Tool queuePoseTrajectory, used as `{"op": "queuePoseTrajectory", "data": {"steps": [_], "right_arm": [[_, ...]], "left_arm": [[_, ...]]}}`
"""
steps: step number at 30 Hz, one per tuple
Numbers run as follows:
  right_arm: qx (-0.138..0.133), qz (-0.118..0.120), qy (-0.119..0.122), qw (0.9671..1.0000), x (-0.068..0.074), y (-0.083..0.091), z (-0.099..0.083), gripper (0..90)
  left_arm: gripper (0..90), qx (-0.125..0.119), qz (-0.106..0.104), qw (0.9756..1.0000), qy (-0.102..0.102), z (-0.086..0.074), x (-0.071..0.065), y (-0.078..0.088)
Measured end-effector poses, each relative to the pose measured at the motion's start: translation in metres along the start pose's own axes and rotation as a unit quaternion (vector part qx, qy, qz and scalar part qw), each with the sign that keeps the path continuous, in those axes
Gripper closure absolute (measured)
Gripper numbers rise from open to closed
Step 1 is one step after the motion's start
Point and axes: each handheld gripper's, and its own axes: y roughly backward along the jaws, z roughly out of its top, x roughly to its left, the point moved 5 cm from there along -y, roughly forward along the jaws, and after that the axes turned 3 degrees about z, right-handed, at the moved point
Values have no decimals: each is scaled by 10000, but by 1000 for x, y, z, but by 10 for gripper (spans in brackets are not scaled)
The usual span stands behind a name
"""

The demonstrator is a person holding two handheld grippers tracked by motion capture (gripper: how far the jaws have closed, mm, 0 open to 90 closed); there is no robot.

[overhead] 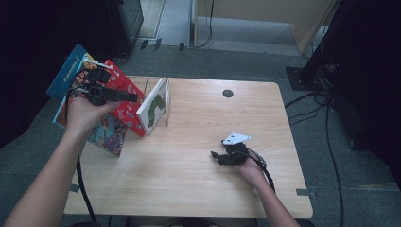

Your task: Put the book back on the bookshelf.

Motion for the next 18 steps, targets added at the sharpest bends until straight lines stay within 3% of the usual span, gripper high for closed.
{"op": "queuePoseTrajectory", "data": {"steps": [9,12,18], "right_arm": [[-6,0,-2,10000,0,0,0,327],[-5,2,-2,10000,0,0,0,327],[-5,-1,-1,10000,0,0,0,327]], "left_arm": [[397,14,-142,9999,-72,-15,-10,-17],[396,62,-309,9995,-69,-19,-15,-22],[394,55,-328,9992,-222,-23,-24,-27]]}}
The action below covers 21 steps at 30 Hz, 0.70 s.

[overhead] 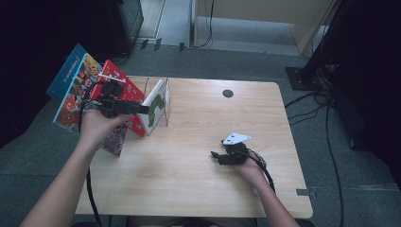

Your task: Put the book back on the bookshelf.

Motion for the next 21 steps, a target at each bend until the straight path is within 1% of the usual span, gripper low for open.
{"op": "queuePoseTrajectory", "data": {"steps": [2,5,6,8,11,13,14,15,16,17,18,19,21], "right_arm": [[-3,-1,12,10000,0,0,0,327],[-2,0,5,10000,0,0,0,327],[-3,3,11,10000,0,0,0,327],[-8,-1,6,10000,0,0,0,327],[-1,-3,-4,10000,0,0,0,323],[-1,-3,-4,10000,0,0,0,322],[-1,-5,-5,10000,0,0,0,322],[-1,-5,-5,10000,0,0,0,322],[6,-1,-3,10000,1,0,0,319],[6,-1,-3,10000,1,0,0,319],[5,-15,-2,10000,1,0,-1,318],[4,-14,0,10000,1,1,-1,319],[5,-11,1,10000,1,1,-1,318]], "left_arm": [[394,-43,-39,10000,-18,-4,-4,-5],[394,-31,-76,9999,-64,-9,-8,-11],[394,-30,-66,9999,-73,-10,-9,-14],[395,-68,19,9998,-189,-14,-12,-18],[395,-58,-128,9998,-161,-21,-16,-27],[394,-49,-189,9996,-204,-26,-19,-33],[393,-90,-209,9995,-219,-28,-21,-35],[393,-90,-209,9995,-219,-28,-21,-35],[393,-85,-264,9993,-251,-35,-24,-40],[392,-85,-264,9993,-251,-35,-24,-40],[391,5,-250,9993,-293,-41,-27,-46],[391,54,-255,9992,-307,-43,-28,-48],[390,68,-327,9991,-271,-48,-30,-53]]}}
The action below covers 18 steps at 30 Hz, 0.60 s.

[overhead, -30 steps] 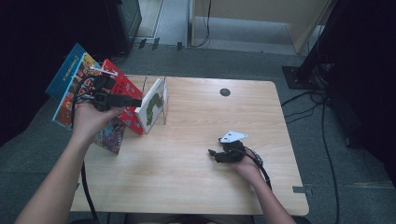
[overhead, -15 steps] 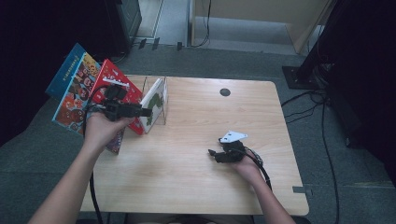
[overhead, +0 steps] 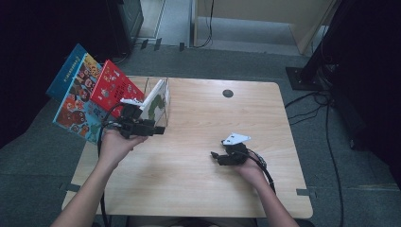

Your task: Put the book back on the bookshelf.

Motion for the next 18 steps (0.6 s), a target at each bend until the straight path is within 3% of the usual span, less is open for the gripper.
{"op": "queuePoseTrajectory", "data": {"steps": [6,9,18], "right_arm": [[-3,1,-12,10000,1,0,0,314],[-9,-3,3,10000,1,0,0,312],[-5,-30,-16,10000,1,1,-1,312]], "left_arm": [[389,110,-116,9999,47,-14,-2,-15],[390,142,-238,9996,110,-29,-4,-28],[390,332,-214,9992,117,-50,-5,-53]]}}
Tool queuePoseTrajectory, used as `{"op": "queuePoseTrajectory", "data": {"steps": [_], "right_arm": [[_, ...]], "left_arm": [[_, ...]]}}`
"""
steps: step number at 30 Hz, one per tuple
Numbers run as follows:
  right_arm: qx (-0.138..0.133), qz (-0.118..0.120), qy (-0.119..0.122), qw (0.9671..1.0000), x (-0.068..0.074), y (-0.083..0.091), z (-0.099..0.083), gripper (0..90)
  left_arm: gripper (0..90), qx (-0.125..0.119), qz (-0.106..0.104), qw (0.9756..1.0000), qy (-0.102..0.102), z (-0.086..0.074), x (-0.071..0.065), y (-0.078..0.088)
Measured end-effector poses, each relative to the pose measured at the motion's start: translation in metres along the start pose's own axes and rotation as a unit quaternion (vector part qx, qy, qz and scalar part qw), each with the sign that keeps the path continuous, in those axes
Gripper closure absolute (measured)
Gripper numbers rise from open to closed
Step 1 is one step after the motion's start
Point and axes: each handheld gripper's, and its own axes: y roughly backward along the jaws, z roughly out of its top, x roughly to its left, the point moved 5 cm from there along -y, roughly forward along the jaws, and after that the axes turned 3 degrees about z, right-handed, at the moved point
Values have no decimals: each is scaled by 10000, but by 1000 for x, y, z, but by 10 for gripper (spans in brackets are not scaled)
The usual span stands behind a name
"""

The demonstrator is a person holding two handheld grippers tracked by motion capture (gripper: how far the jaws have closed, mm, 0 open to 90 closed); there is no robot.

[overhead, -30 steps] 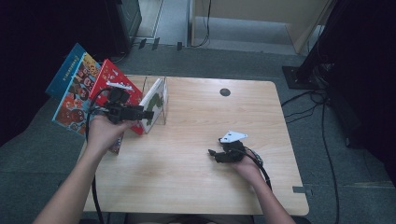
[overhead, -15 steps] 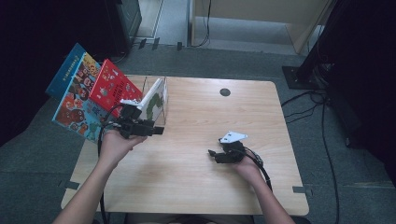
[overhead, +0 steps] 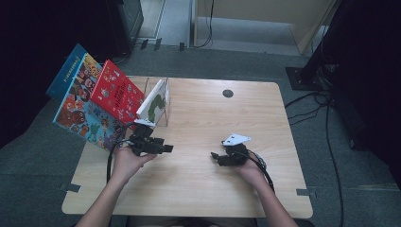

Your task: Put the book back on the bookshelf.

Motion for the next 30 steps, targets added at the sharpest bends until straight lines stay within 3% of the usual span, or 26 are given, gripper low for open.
{"op": "queuePoseTrajectory", "data": {"steps": [2,6,8,13,19,24,30], "right_arm": [[3,1,-6,10000,0,0,0,312],[-1,0,4,10000,0,0,0,312],[-3,0,4,10000,0,0,0,312],[1,8,0,10000,0,0,0,311],[27,-20,-42,10000,2,2,-2,273],[56,25,-4,10000,3,2,-3,239],[79,97,74,9999,4,2,-4,198]], "left_arm": [[389,35,62,9999,-87,-3,0,-4],[390,-44,-82,10000,-14,-7,1,-11],[390,34,0,10000,-83,-11,2,-16],[390,63,-78,9999,-75,-18,2,-24],[389,127,-9,9998,-154,-27,3,-28],[383,140,7,9998,-102,-31,5,-31],[376,107,-72,9999,-79,-33,8,-32]]}}
